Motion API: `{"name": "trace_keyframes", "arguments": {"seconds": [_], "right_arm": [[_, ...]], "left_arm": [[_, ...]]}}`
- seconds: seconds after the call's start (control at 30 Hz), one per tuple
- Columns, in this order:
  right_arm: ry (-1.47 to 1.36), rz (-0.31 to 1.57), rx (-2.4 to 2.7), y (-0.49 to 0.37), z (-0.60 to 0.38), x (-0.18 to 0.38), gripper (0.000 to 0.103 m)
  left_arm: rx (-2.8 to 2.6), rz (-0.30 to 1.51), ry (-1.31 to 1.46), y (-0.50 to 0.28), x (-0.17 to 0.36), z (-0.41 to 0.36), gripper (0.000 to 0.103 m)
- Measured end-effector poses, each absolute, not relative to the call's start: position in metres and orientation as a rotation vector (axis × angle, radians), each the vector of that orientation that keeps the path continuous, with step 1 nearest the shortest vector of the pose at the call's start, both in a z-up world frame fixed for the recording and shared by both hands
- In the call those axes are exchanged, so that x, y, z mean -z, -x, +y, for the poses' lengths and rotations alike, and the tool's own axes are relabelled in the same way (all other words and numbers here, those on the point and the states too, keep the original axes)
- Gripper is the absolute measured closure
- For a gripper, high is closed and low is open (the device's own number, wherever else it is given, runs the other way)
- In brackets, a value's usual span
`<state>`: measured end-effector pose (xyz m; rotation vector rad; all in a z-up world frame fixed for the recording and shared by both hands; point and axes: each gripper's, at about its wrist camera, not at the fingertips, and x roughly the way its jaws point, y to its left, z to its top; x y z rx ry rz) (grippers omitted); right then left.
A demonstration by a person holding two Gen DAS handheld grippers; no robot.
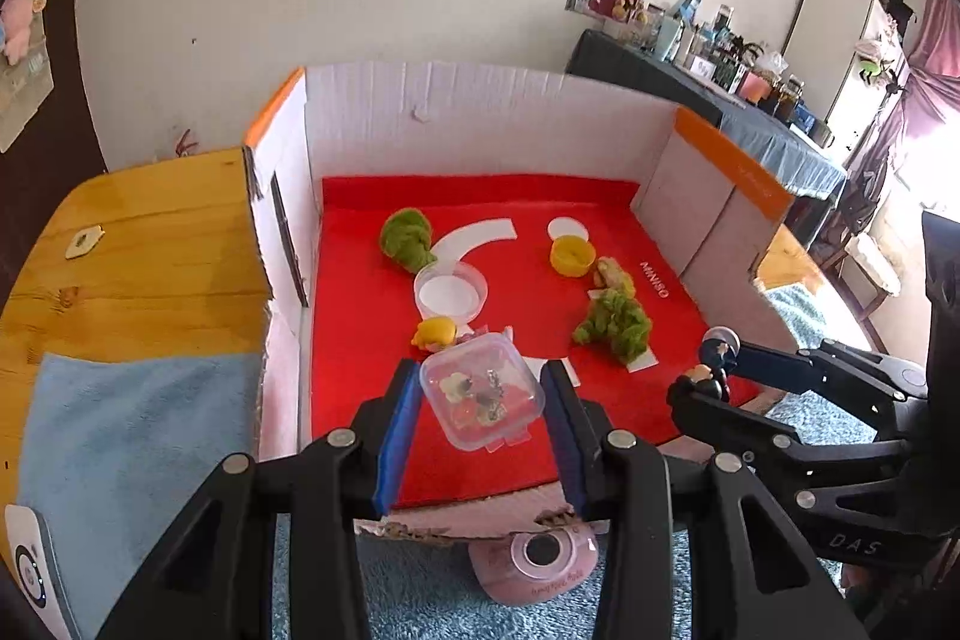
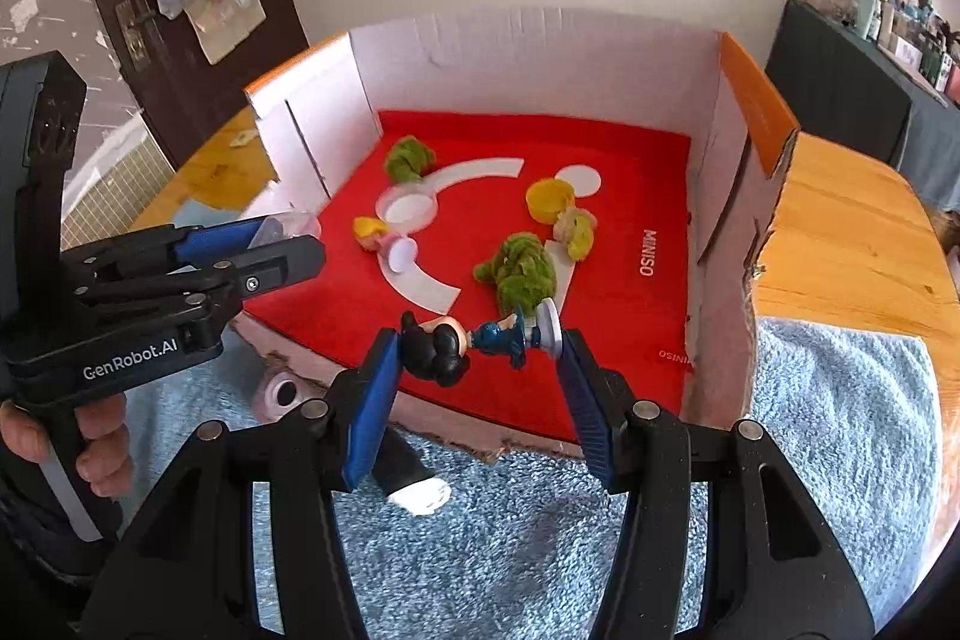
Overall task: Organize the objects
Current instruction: 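Carry the clear box in the left gripper into the box while the right gripper carries the figures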
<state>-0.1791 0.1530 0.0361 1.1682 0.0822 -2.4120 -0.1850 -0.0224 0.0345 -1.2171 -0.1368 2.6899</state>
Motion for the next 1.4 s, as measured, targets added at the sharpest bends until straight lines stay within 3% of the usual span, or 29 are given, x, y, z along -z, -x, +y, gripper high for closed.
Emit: {"name": "trace_keyframes", "arguments": {"seconds": [1.4], "right_arm": [[-1.211, 0.157, 2.488, 0.223, 0.139, -0.005, 0.051]], "left_arm": [[-2.647, -0.110, 1.343, 0.229, 0.001, -0.020, 0.060]]}}
